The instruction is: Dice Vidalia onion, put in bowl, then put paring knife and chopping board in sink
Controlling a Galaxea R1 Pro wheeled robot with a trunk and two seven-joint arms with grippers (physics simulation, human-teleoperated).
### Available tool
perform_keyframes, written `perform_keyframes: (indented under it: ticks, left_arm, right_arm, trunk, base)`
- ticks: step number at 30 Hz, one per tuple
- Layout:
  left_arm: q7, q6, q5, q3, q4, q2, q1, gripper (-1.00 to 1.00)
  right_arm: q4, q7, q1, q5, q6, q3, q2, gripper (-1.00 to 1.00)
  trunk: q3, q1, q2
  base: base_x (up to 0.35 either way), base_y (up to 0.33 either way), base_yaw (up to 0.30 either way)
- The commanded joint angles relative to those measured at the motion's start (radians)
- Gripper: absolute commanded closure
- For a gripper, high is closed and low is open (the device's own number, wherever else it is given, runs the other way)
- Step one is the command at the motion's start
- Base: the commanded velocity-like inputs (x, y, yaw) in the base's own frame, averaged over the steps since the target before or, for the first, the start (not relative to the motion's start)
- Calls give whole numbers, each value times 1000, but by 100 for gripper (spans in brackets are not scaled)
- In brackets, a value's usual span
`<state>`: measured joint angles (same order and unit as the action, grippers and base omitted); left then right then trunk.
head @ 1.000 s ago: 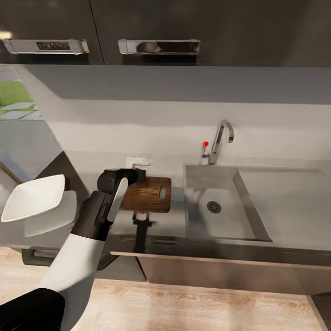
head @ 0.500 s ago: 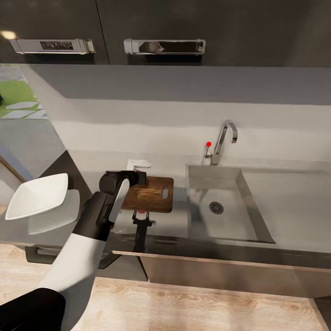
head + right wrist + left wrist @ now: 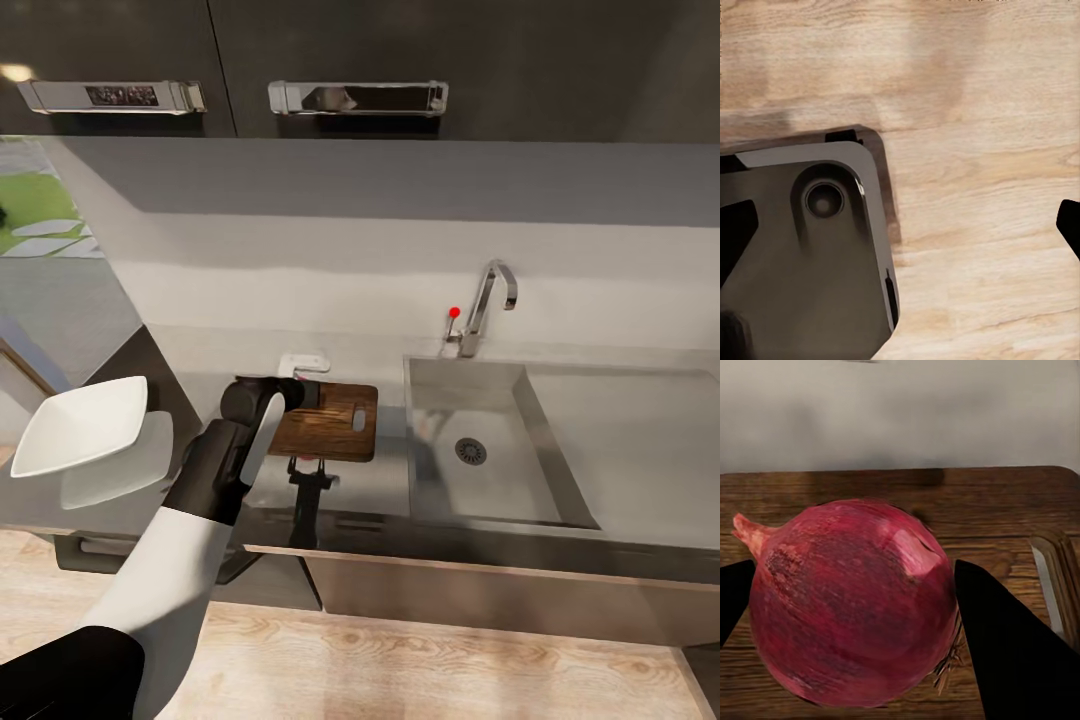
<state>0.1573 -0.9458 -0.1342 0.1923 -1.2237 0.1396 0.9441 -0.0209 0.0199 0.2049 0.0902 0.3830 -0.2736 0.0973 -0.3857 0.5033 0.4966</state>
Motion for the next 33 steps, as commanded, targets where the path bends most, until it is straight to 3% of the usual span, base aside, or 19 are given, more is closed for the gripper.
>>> perform_keyframes:
  ticks: [1,15,33]
  left_arm:
    - [8,-4,-8,1,0,0,1,100]
    - [8,-3,-10,1,15,0,1,100]
    - [8,-2,-10,1,43,0,1,100]
  right_arm:
    - [1,3,1,9,4,-9,1,-100]
    - [1,-5,1,9,4,-8,-1,-100]
    - [1,-6,1,8,2,-9,-2,-100]
  trunk:
    - [-1,0,1]
    - [-2,0,1]
    - [-23,0,1]
  base:
    - [0,0,0]
    - [0,0,0]
    - [0,0,0]
